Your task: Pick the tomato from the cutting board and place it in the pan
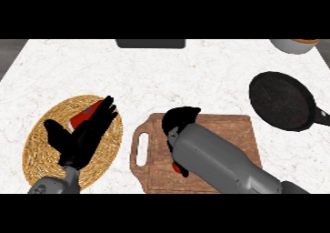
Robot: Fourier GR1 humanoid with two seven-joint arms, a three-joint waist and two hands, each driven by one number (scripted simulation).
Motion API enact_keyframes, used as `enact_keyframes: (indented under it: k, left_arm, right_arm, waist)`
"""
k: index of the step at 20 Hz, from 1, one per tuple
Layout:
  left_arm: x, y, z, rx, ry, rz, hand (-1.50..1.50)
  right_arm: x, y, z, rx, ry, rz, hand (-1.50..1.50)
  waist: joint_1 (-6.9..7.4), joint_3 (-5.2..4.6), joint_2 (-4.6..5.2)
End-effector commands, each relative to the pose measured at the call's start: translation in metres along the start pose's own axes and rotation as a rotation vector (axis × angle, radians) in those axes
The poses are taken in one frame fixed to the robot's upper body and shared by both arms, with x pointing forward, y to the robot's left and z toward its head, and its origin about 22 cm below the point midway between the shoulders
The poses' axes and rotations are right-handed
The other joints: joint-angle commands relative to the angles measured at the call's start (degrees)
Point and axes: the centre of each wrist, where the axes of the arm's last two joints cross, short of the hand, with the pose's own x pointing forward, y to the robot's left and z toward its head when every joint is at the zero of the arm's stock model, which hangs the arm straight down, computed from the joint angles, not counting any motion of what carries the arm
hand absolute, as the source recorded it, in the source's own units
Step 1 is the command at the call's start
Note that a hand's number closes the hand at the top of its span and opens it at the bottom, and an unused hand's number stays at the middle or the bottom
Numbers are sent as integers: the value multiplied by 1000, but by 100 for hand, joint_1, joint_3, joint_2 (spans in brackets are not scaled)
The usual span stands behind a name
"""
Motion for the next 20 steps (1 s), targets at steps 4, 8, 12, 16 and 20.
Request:
enact_keyframes:
  k: [4,8,12,16,20]
  left_arm:
    - [-9,0,2,10,1,-6,0]
    - [-3,2,4,32,-5,9,0]
    - [3,2,6,29,-13,5,0]
    - [-2,6,2,39,-11,15,0]
    - [0,3,3,25,-4,13,0]
  right_arm:
    - [12,11,-11,4,339,179,-150]
    - [13,6,-1,5,292,173,-150]
    - [11,13,-11,1,332,193,-150]
    - [11,23,-9,9,321,198,-150]
    - [14,30,2,-76,262,234,150]
  waist:
    - [-68,11,48]
    - [-149,17,1]
    - [-108,24,36]
    - [-201,22,33]
    - [-154,27,48]
